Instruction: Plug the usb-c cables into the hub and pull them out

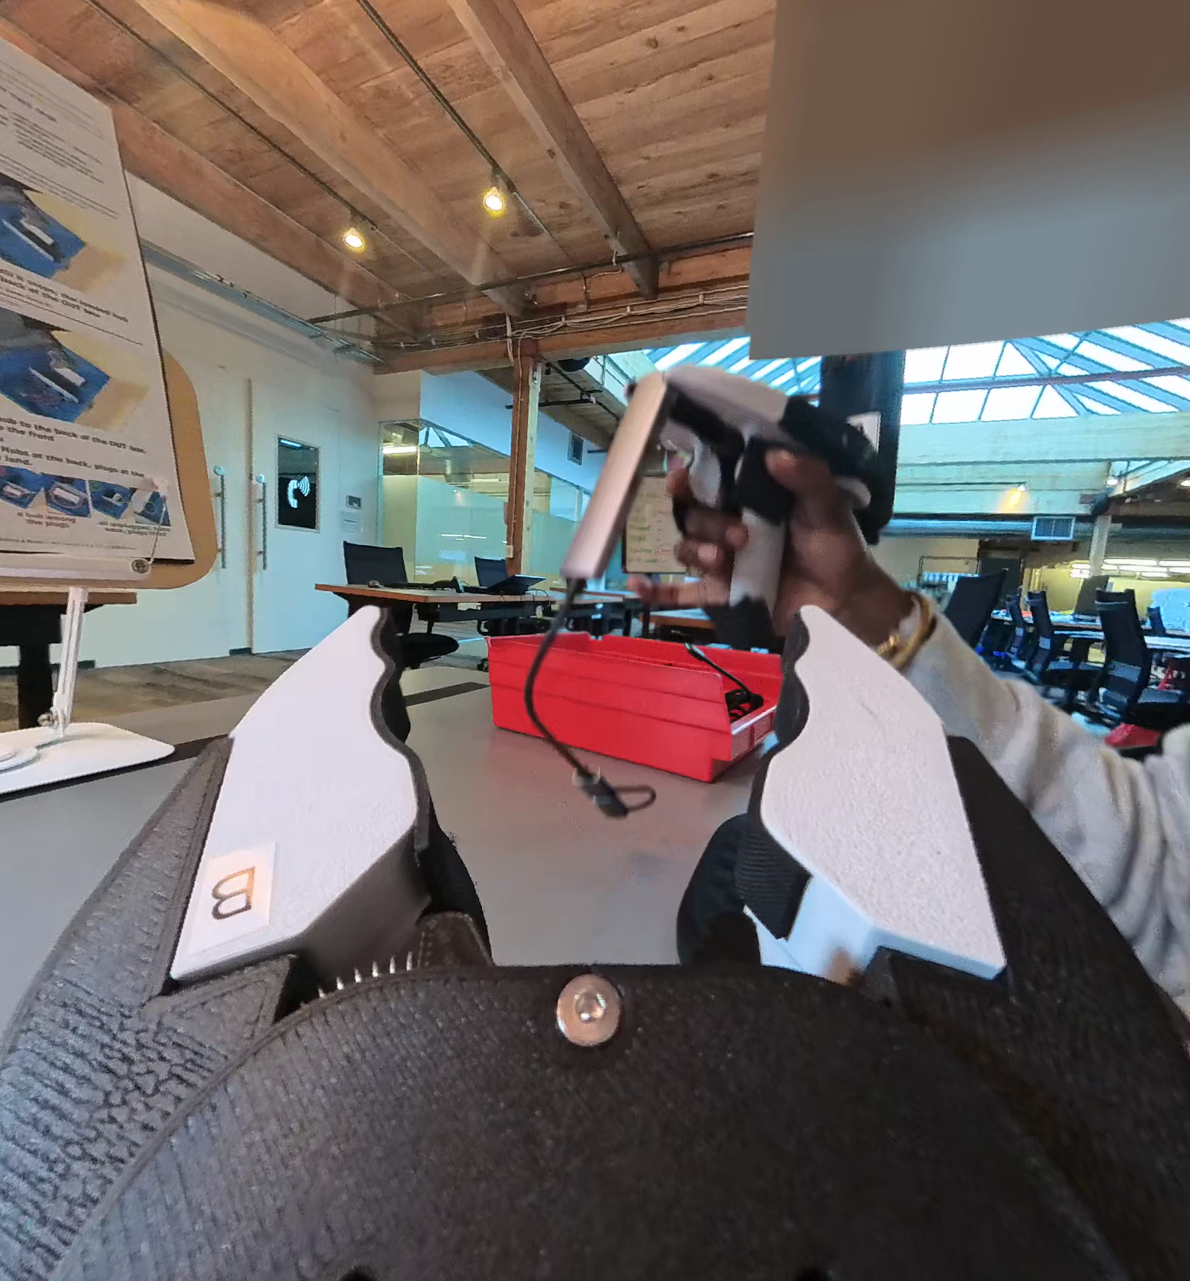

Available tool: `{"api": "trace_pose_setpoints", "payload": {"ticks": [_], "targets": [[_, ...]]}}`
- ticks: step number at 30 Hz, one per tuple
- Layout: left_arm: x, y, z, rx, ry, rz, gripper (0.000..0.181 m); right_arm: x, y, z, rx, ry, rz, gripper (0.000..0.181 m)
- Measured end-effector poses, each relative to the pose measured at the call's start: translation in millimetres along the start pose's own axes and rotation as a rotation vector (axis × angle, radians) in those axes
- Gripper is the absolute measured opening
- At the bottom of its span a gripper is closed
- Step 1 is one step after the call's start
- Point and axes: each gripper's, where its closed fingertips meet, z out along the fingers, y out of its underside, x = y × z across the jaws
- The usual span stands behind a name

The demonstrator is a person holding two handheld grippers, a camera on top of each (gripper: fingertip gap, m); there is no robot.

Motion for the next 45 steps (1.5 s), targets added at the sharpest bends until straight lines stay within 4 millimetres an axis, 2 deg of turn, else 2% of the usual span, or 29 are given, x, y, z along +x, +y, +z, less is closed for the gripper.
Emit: {"api": "trace_pose_setpoints", "payload": {"ticks": [5,10,12,14,16,19,21,25,30,34,37,40,41,45], "targets": [[1,16,3,-0.087,0.002,0.026,0.102,67,-83,-19,0.067,0.211,-0.142,0.023],[10,21,5,-0.114,0.047,0.030,0.098,135,-159,-45,0.115,0.437,-0.228,0.023],[9,21,5,-0.113,0.045,0.022,0.097,163,-174,-56,0.097,0.523,-0.255,0.023],[9,21,5,-0.109,0.045,0.014,0.096,193,-175,-69,0.052,0.585,-0.270,0.023],[9,21,5,-0.112,0.047,0.010,0.096,224,-164,-82,-0.017,0.624,-0.283,0.023],[9,21,5,-0.113,0.047,0.009,0.096,276,-124,-108,-0.148,0.694,-0.196,0.022],[9,21,5,-0.112,0.049,0.002,0.095,303,-94,-125,-0.227,0.713,-0.160,0.023],[8,22,5,-0.112,0.048,-0.002,0.094,334,-33,-152,-0.370,0.733,-0.050,0.023],[8,22,6,-0.112,0.048,-0.014,0.094,345,40,-178,-0.555,0.768,0.015,0.023],[7,22,6,-0.110,0.048,-0.015,0.094,347,77,-189,-0.624,0.778,0.086,0.023],[7,21,6,-0.109,0.047,-0.014,0.094,348,103,-204,-0.754,0.810,0.146,0.024],[8,21,6,-0.109,0.048,-0.013,0.093,349,119,-220,-0.868,0.850,0.175,0.022],[8,21,6,-0.109,0.048,-0.012,0.093,349,121,-225,-0.891,0.866,0.172,0.020],[8,21,6,-0.109,0.047,-0.010,0.093,350,121,-239,-0.939,0.894,0.135,0.028]]}}
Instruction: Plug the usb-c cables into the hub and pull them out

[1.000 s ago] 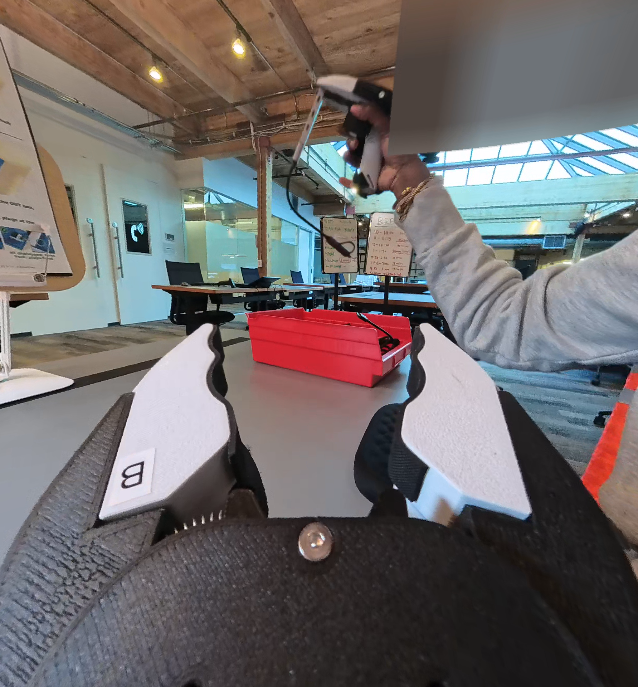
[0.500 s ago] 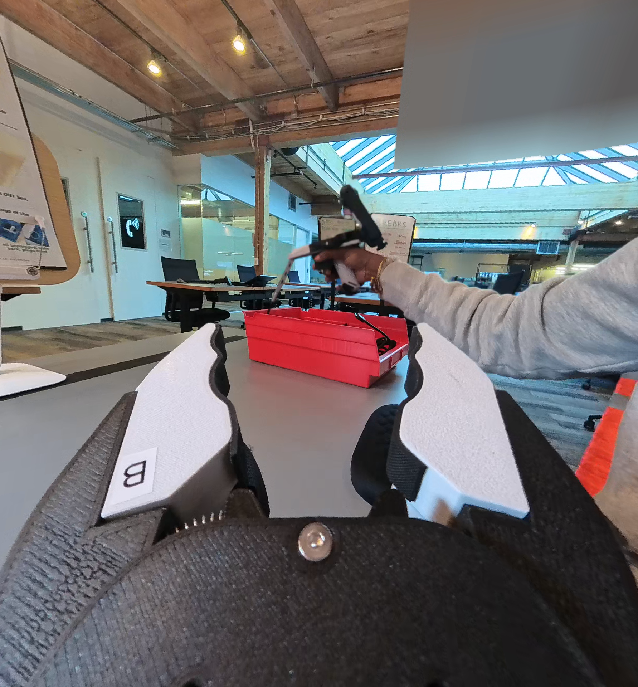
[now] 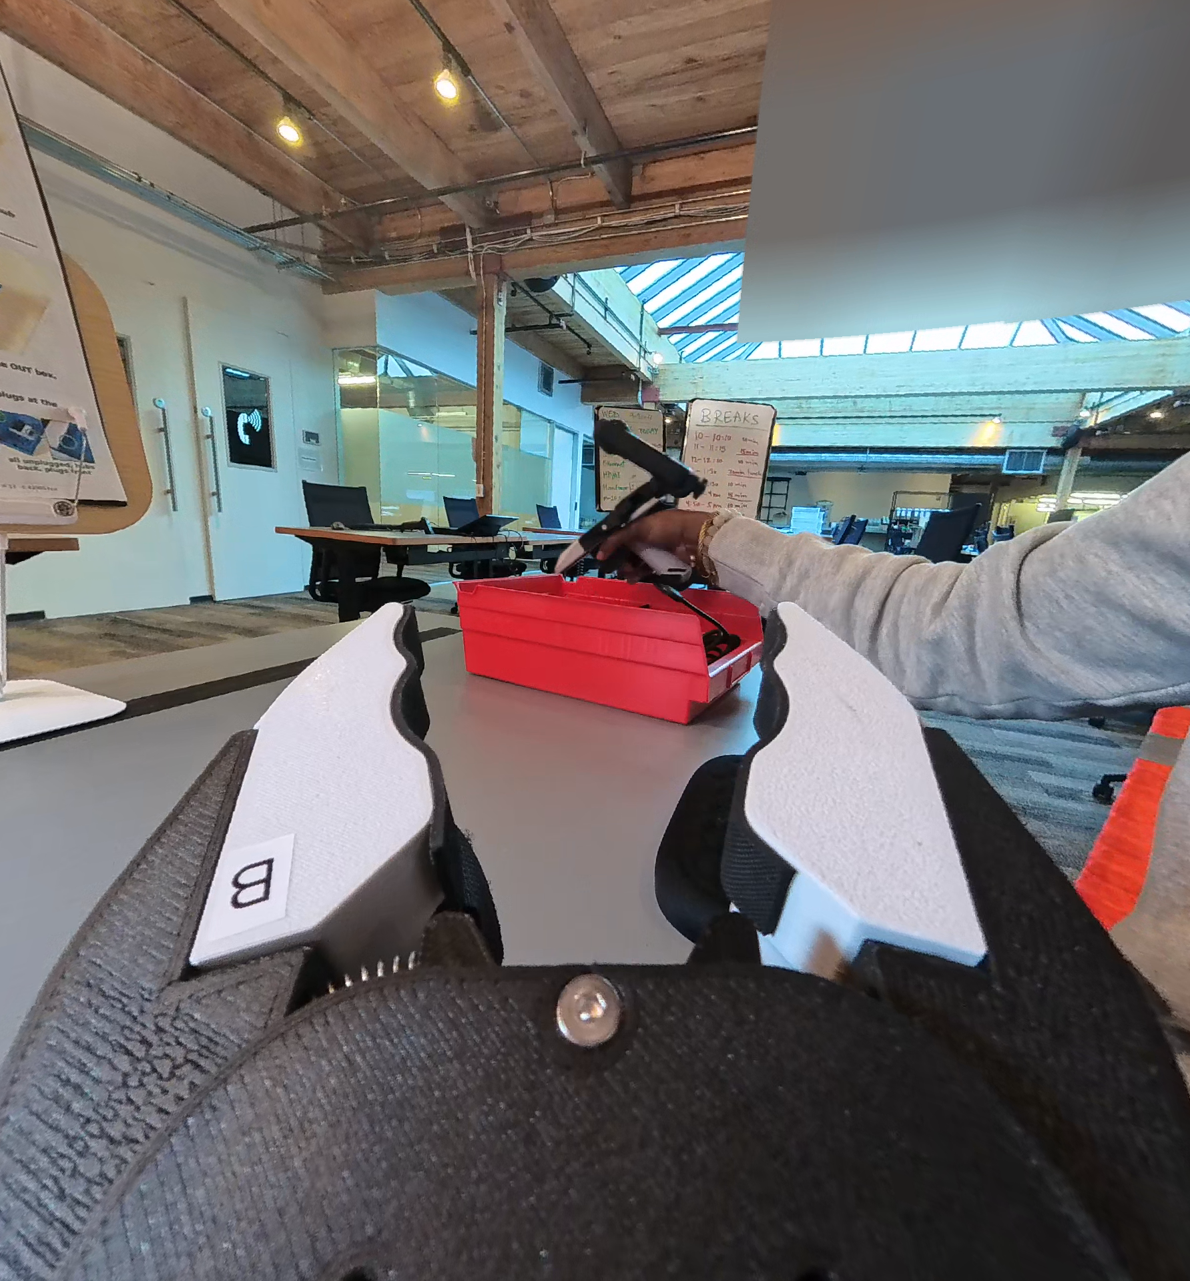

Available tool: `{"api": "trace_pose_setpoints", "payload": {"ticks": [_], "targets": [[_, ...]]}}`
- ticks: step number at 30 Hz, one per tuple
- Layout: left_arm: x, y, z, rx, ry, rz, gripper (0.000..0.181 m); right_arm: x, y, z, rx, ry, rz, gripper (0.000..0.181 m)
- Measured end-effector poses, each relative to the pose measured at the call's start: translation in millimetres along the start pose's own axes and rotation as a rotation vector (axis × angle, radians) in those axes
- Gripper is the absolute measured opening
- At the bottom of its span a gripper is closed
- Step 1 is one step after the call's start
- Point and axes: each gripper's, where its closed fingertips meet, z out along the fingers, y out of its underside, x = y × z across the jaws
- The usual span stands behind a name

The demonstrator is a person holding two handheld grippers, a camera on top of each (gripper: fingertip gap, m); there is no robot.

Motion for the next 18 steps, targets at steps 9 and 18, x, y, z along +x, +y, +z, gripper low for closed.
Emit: {"api": "trace_pose_setpoints", "payload": {"ticks": [9,18], "targets": [[0,0,0,0.001,-0.005,0.007,0.093,-49,-43,-93,0.361,0.062,-0.076,0.119],[-30,-11,-9,0.058,-0.181,-0.012,0.104,-191,34,-187,0.605,-0.225,0.004,0.107]]}}
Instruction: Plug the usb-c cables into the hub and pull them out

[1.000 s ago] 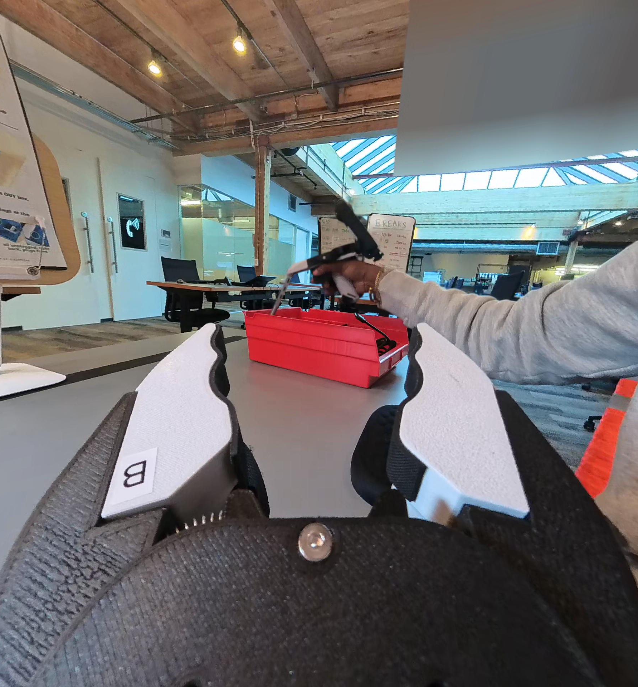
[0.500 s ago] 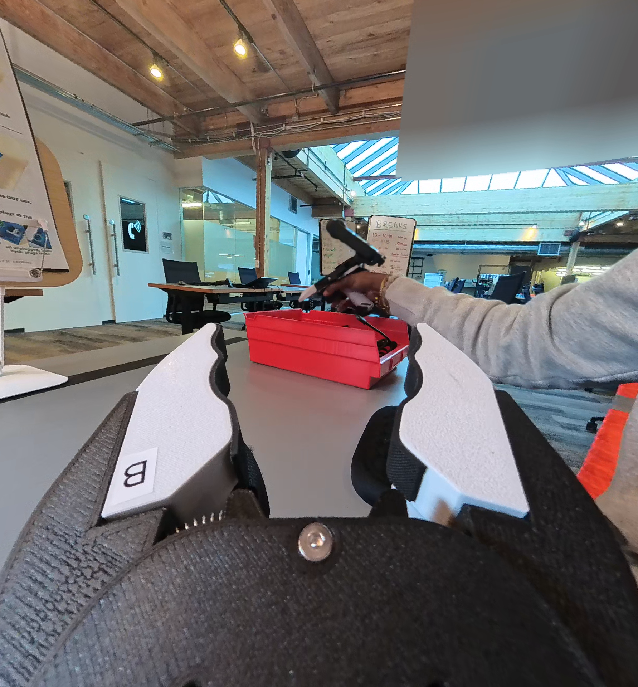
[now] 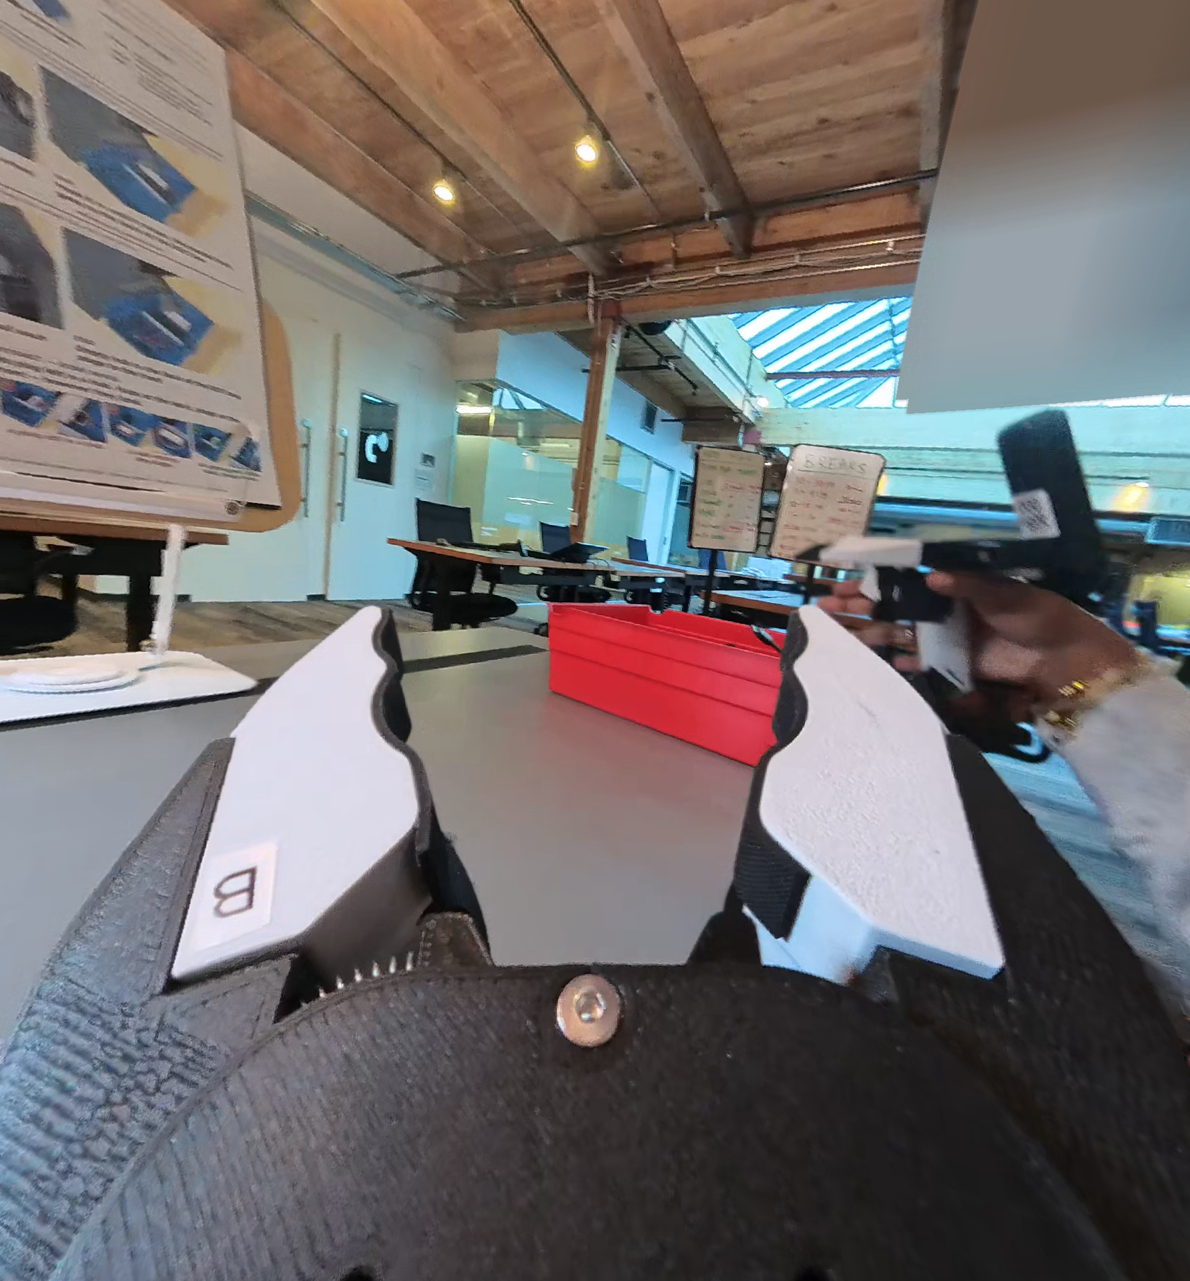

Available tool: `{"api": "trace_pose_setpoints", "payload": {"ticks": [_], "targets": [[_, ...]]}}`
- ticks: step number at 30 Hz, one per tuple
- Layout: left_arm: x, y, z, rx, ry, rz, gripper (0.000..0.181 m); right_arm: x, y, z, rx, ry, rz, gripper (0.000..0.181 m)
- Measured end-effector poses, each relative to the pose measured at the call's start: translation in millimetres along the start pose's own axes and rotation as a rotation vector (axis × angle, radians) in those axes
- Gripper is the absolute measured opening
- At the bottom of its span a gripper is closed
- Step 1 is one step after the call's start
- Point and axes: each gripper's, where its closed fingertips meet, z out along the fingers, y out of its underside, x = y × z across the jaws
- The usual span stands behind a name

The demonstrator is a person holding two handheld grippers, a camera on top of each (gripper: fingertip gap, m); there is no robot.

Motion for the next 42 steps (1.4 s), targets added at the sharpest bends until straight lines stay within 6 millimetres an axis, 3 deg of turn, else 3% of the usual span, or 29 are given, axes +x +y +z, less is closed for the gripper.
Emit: {"api": "trace_pose_setpoints", "payload": {"ticks": [1,4,8,10,13,14,20,29,37,42], "targets": [[-4,0,-1,0.000,-0.028,0.011,0.104,9,12,1,-0.025,0.038,-0.016,0.105],[-28,1,-5,-0.002,-0.161,-0.029,0.103,39,50,10,-0.202,0.120,0.049,0.078],[-56,-8,-18,0.088,-0.250,-0.223,0.103,42,87,19,-0.380,0.131,0.053,0.066],[-59,-13,-21,0.129,-0.240,-0.287,0.103,46,95,23,-0.413,0.186,0.000,0.061],[-57,-14,-21,0.141,-0.220,-0.310,0.103,51,103,29,-0.456,0.267,-0.027,0.014],[-56,-14,-20,0.136,-0.216,-0.302,0.103,54,104,32,-0.457,0.312,-0.040,0.007],[-50,-12,-18,0.115,-0.191,-0.275,0.103,44,102,52,-0.493,0.457,-0.175,0.006],[-46,-14,-18,0.108,-0.181,-0.225,0.102,-26,97,97,-0.471,0.381,-0.193,0.015],[-47,-19,-23,0.121,-0.204,-0.189,0.099,-115,91,138,-0.442,0.211,-0.271,0.014],[-43,-46,-35,0.150,-0.228,0.043,0.099,-175,87,156,-0.404,0.077,-0.307,0.013]]}}
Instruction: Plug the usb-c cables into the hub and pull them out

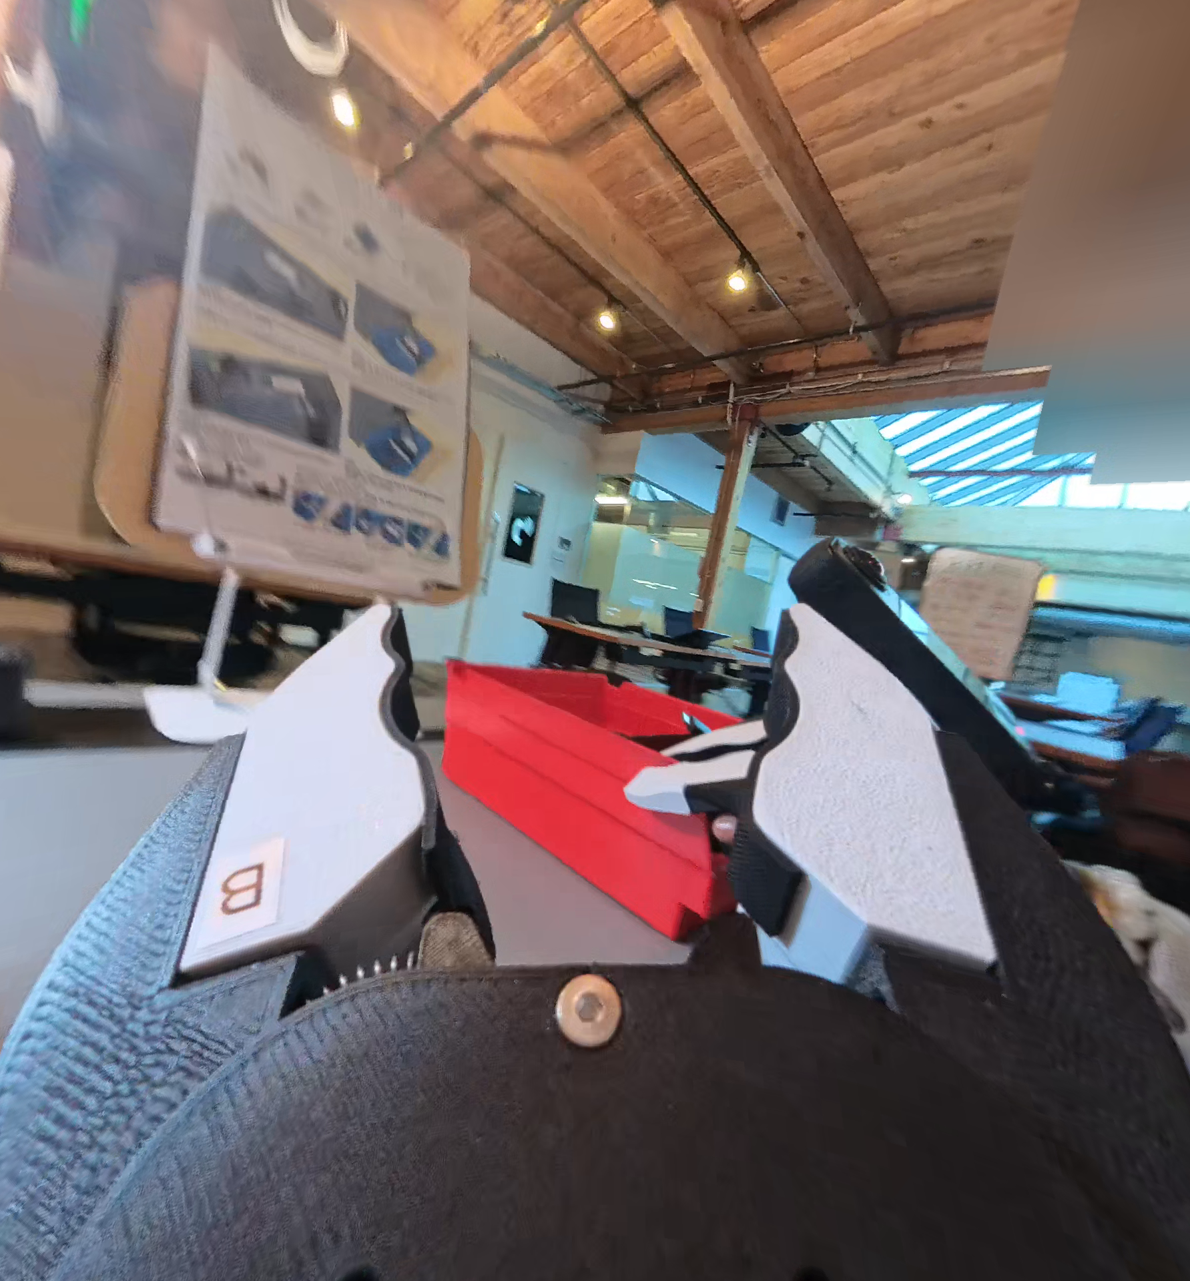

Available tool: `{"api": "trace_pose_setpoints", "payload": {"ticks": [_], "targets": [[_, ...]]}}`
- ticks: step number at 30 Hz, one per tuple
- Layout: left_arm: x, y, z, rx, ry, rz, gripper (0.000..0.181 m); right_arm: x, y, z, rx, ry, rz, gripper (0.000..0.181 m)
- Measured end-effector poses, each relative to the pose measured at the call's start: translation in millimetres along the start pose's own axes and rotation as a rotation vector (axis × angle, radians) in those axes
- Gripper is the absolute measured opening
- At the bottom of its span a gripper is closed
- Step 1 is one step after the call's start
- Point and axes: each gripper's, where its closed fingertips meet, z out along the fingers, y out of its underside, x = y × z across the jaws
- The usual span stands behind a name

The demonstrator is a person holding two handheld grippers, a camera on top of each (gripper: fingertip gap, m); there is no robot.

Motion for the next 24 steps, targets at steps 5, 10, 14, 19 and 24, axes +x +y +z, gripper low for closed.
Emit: {"api": "trace_pose_setpoints", "payload": {"ticks": [5,10,14,19,24], "targets": [[-15,-58,-21,0.098,-0.072,0.249,0.098,-63,-29,5,0.037,-0.124,-0.089,0.016],[-49,-123,-60,0.214,-0.218,0.356,0.095,-124,-59,15,0.068,-0.217,-0.181,0.021],[-75,-167,-101,0.252,-0.365,0.505,0.093,-166,-81,24,0.094,-0.271,-0.233,0.023],[-104,-210,-157,0.297,-0.551,0.607,0.091,-209,-101,29,0.124,-0.336,-0.258,0.023],[-124,-233,-199,0.288,-0.700,0.677,0.089,-245,-115,25,0.163,-0.410,-0.254,0.022]]}}
